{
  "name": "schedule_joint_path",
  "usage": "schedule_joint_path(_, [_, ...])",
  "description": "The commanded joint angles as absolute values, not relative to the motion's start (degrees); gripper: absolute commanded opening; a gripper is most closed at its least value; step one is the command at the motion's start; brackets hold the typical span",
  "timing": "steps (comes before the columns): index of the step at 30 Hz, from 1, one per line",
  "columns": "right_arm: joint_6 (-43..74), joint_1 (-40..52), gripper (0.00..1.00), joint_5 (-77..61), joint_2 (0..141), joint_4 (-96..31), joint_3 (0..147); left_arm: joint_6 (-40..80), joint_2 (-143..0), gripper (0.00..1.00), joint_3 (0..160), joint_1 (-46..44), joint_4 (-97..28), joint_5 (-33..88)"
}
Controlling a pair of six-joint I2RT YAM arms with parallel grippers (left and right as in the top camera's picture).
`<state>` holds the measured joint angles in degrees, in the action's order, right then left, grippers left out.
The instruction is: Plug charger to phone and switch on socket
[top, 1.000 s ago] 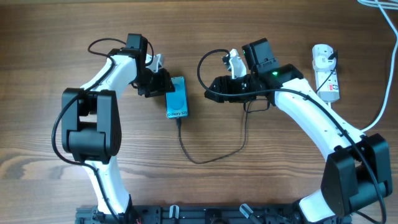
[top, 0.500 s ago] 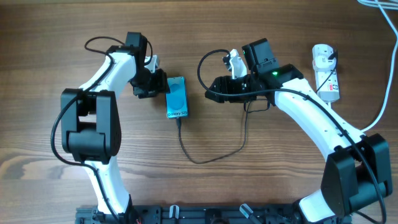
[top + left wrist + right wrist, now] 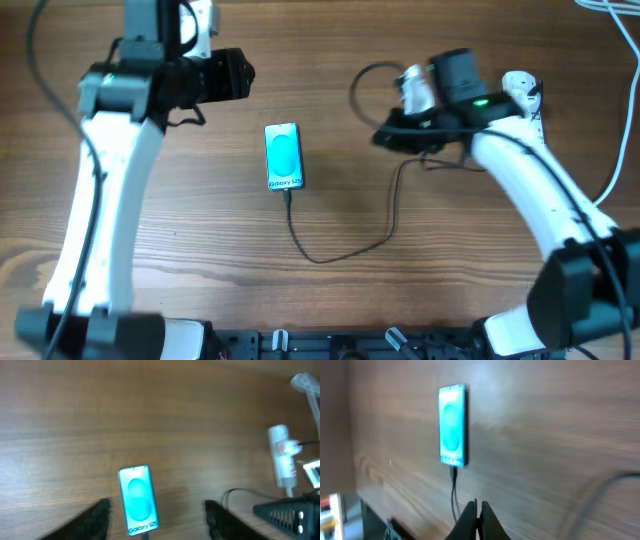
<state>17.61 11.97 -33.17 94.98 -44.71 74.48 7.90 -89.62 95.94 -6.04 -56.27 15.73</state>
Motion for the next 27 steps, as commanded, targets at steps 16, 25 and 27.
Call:
schedule_joint_path(16, [18.61,-31.18,0.04,-25.21,91.13,-42.78,76.9,8.16,-86.04,1.0,96.44,-5.89,-56.07,15.97])
schedule_joint_path(25, [24.97,-31.46,0.04,-19.68,102.83,-30.74,76.88,8.16,-86.04,1.0,96.44,-5.89,-56.45,15.97])
schedule_joint_path(27, [25.69,-31.46,0.04,-19.73,105.03,-29.15,76.88,8.16,-86.04,1.0,96.44,-5.89,-56.45,15.99])
